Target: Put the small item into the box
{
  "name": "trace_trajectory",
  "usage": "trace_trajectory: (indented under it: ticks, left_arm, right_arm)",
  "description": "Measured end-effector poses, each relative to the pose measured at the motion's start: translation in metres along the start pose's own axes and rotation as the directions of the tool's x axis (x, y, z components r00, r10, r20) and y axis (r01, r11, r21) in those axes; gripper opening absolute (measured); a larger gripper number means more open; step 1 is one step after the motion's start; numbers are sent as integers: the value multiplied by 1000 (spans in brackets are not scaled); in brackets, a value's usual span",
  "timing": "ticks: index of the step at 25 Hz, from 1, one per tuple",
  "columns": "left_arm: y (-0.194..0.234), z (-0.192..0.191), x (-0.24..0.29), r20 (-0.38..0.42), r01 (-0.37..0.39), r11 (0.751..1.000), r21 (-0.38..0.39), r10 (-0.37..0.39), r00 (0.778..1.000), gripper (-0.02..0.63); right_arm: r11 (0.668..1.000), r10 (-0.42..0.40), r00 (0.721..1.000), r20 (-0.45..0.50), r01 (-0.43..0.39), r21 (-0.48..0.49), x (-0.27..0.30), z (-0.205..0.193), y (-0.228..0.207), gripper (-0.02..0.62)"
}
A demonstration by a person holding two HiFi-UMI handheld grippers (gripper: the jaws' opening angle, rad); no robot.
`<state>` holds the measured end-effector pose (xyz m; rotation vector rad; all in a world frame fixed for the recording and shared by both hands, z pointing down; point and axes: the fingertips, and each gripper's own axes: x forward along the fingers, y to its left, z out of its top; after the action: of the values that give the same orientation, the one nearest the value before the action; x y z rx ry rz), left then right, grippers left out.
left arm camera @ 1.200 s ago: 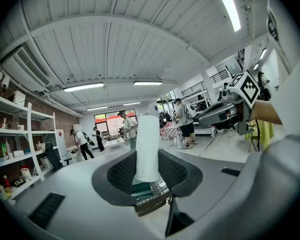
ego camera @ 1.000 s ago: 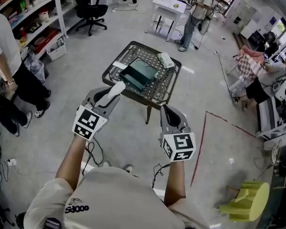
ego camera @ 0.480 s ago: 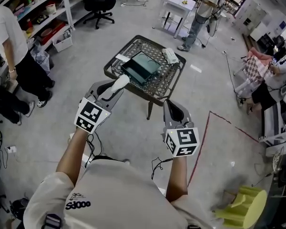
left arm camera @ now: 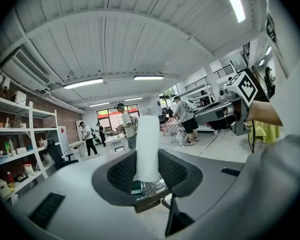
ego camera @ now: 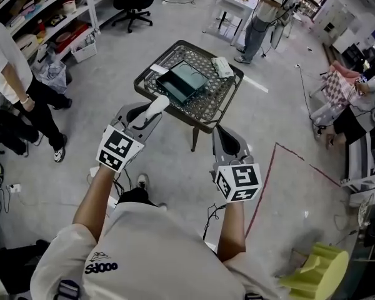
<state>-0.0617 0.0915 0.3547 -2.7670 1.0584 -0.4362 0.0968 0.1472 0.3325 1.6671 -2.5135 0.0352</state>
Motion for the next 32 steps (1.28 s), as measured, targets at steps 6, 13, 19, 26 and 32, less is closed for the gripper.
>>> trace_trajectory:
  ticks: [6, 13, 19, 26, 32]
  left_arm:
    - [-1, -2, 10, -9, 2, 1000, -18, -2, 1000, 130]
    - [15, -6, 32, 1, 6, 1000, -24, -6, 1000, 130]
    - [43, -16, 61, -7, 18, 999, -34, -18, 1000, 130]
    - [92, -31, 105, -24, 44, 997, -61, -45, 999, 130]
    - [124, -39, 144, -33, 85, 993, -77, -88, 996, 130]
  right_arm:
    - [997, 46, 999, 18, -47, 64, 1, -2, -5, 11]
    - [999, 38, 999, -36, -37, 24, 26, -14, -17, 11]
    - [998, 59, 997, -51, -58, 27, 62, -20, -26, 9]
    - [999, 47, 997, -63, -45, 24, 119, -20, -43, 9]
    - [998, 49, 994, -95, -44, 51, 167, -25, -57, 9]
